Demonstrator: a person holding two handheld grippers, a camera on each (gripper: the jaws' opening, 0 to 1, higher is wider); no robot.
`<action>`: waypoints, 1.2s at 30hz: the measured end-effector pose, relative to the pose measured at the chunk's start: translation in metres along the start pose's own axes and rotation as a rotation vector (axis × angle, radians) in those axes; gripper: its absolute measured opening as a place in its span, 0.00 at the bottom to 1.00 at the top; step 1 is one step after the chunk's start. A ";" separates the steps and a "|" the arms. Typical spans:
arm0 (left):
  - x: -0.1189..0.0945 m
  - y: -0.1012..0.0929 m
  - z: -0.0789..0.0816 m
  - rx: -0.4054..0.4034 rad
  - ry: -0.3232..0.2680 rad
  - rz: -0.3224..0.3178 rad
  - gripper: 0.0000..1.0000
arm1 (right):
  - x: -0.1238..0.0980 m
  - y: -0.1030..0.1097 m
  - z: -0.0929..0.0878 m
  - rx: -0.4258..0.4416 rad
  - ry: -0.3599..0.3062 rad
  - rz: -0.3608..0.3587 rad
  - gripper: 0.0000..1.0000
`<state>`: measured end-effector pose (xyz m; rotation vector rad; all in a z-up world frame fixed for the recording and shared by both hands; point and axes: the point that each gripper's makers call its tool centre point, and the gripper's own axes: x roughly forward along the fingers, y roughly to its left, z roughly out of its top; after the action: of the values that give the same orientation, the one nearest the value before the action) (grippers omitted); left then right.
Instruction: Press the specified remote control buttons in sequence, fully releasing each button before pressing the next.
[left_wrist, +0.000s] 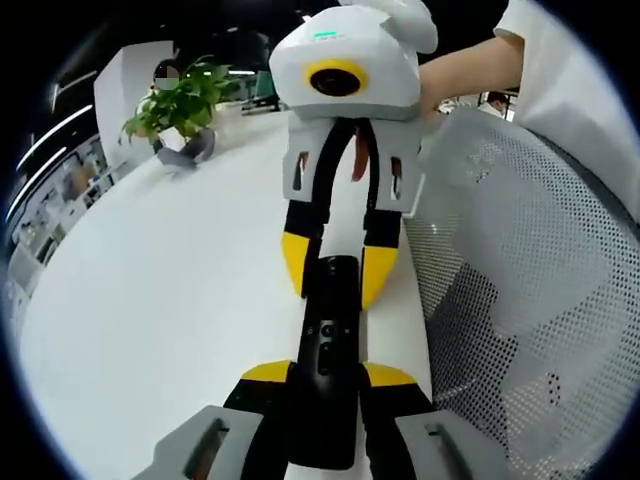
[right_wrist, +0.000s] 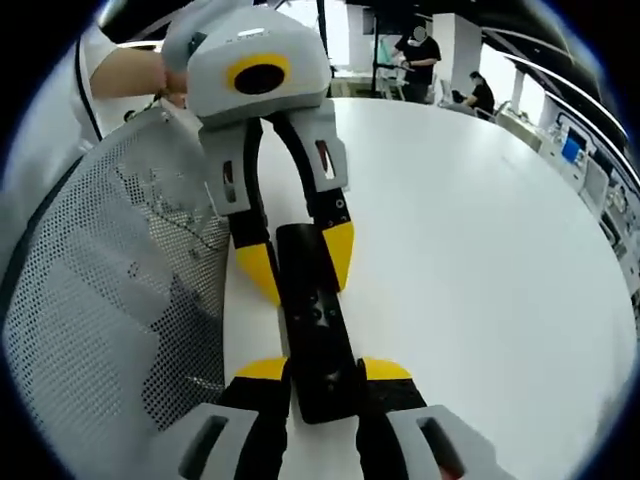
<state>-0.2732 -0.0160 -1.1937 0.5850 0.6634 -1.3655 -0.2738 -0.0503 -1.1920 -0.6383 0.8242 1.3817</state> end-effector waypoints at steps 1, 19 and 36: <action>0.000 0.000 0.000 -0.005 0.001 0.001 0.26 | 0.000 0.001 0.000 0.020 -0.006 0.011 0.23; -0.043 0.014 0.011 -0.370 -0.137 0.165 0.60 | 0.003 0.003 0.002 0.056 -0.038 -0.008 0.24; -0.213 0.056 0.063 -0.489 -0.901 0.808 1.00 | 0.002 0.001 0.004 0.124 -0.073 -0.043 0.28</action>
<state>-0.2296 0.0907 -0.9960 -0.1886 -0.0243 -0.5446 -0.2747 -0.0460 -1.1911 -0.5047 0.8265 1.2973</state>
